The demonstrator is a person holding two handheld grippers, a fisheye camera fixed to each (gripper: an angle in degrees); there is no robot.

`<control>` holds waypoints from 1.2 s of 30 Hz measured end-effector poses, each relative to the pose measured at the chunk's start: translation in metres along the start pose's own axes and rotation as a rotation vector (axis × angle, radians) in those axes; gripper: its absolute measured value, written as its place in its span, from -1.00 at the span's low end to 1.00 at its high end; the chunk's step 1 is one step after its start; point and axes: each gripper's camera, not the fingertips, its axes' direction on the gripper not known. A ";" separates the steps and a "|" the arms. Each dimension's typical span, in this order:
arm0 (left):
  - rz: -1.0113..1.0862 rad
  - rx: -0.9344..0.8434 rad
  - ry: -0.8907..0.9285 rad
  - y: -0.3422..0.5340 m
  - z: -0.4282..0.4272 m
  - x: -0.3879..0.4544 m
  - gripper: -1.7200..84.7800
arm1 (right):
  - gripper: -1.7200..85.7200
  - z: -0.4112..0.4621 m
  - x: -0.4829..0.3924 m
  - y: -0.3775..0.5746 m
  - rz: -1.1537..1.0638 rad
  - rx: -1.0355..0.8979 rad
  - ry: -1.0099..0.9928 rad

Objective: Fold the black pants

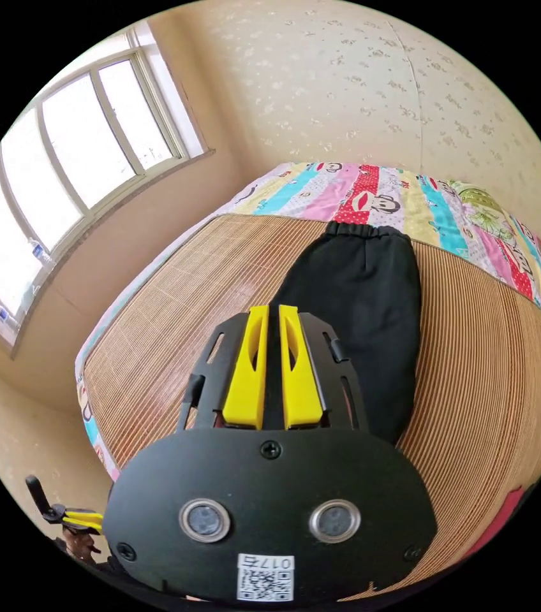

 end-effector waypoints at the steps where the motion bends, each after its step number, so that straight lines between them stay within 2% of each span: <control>1: 0.019 -0.001 -0.007 -0.007 0.001 -0.003 -0.77 | -0.84 -0.008 0.002 0.016 -0.016 -0.010 -0.012; 7: 0.184 -0.111 -0.054 -0.055 0.058 0.011 -0.70 | -0.75 -0.073 0.027 0.210 0.026 -0.127 -0.067; 10: 0.219 -0.242 -0.069 -0.065 0.102 0.021 -0.69 | -0.72 -0.097 0.029 0.279 0.091 -0.130 -0.170; 12: 0.196 -0.251 -0.098 -0.058 0.113 0.030 -0.68 | -0.73 -0.103 0.028 0.311 0.138 -0.133 -0.278; 14: 0.224 -0.247 -0.181 -0.039 0.124 0.050 -0.79 | -0.79 -0.101 0.026 0.329 0.149 -0.117 -0.356; 20: 0.254 -0.346 -0.007 0.016 0.166 0.076 -0.83 | -0.87 -0.141 0.062 0.342 0.151 -0.143 -0.276; 23: 0.179 -0.403 0.001 0.040 0.183 0.061 -0.78 | -0.88 -0.173 0.097 0.357 0.178 -0.128 -0.263; 26: 0.148 -0.268 -0.027 0.061 0.166 0.047 -0.75 | -0.86 -0.176 0.115 0.365 0.157 -0.211 -0.215; 29: 0.202 -0.145 -0.007 0.071 0.151 0.053 -0.74 | -0.81 -0.176 0.121 0.366 0.140 -0.189 -0.249; 32: 0.286 -0.118 -0.044 0.073 0.161 0.071 -0.73 | -0.79 -0.167 0.126 0.366 0.177 -0.172 -0.262; 36: 0.315 -0.167 -0.136 0.074 0.194 0.080 -0.73 | -0.81 -0.155 0.124 0.364 0.191 -0.185 -0.228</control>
